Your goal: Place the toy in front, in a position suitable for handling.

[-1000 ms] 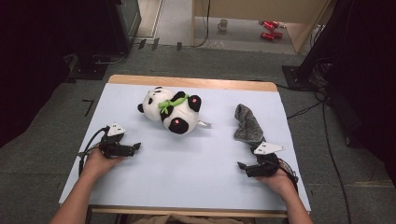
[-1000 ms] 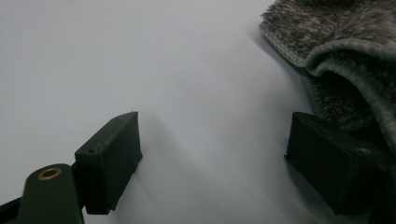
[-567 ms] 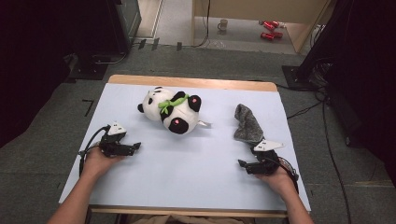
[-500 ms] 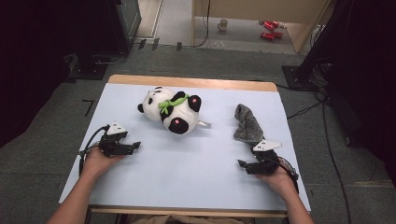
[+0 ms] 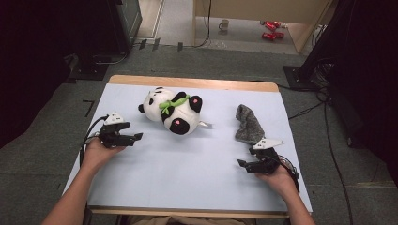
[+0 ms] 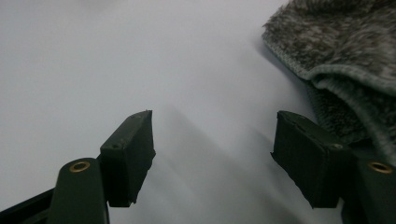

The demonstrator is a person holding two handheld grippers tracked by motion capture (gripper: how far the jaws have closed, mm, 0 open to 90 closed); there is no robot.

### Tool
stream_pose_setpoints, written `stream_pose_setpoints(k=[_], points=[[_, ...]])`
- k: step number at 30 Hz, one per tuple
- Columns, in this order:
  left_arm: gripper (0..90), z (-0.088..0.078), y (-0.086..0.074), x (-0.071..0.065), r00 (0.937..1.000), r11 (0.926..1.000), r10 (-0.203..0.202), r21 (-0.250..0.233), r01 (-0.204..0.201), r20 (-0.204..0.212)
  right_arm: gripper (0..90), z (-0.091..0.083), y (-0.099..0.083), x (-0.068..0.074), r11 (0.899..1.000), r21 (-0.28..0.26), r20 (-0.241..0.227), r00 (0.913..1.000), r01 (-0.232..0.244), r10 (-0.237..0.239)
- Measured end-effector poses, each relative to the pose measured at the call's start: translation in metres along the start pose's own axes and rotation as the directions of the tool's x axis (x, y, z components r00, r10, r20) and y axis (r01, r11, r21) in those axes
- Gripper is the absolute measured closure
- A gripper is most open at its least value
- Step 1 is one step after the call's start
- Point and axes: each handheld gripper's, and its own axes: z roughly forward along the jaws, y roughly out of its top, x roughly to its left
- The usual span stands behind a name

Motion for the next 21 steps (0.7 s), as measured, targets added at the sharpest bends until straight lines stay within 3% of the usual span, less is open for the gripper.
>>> stream_pose_setpoints(k=[1, 4, 8, 13, 21], points=[[25.4, 0.0, 0.009, 0.001, 0.9999, 0.9998, 0.012, -0.016, -0.012, 0.011, 29.2, -0.002, 0.003, -0.001, 1.0, 0.0, 0.003, 0.9995, -0.03, 0.03], [25.4, 0.001, 0.021, 0.007, 0.9996, 0.9996, 0.008, -0.029, -0.007, 0.028, 29.7, -0.004, 0.007, -0.001, 0.999, -0.008, 0.002, 0.9988, -0.048, 0.048], [25.5, 0.003, 0.032, 0.01, 0.9992, 0.9997, 0.01, -0.025, -0.009, 0.039, 30.7, -0.006, 0.009, 0.001, 0.999, -0.027, -0.002, 0.9992, -0.039, 0.039], [27.6, 0.008, 0.049, 0.014, 0.9976, 0.998, 0.052, -0.039, -0.05, 0.045, 30.8, -0.006, 0.015, 0.005, 0.998, -0.046, -0.012, 0.9991, -0.04, 0.04], [29.5, 0.02, 0.07, 0.032, 0.998, 0.9988, 0.045, -0.024, -0.044, 0.044, 30.8, -0.004, 0.017, 0.008, 0.999, -0.041, -0.017, 0.9996, -0.025, 0.024]])
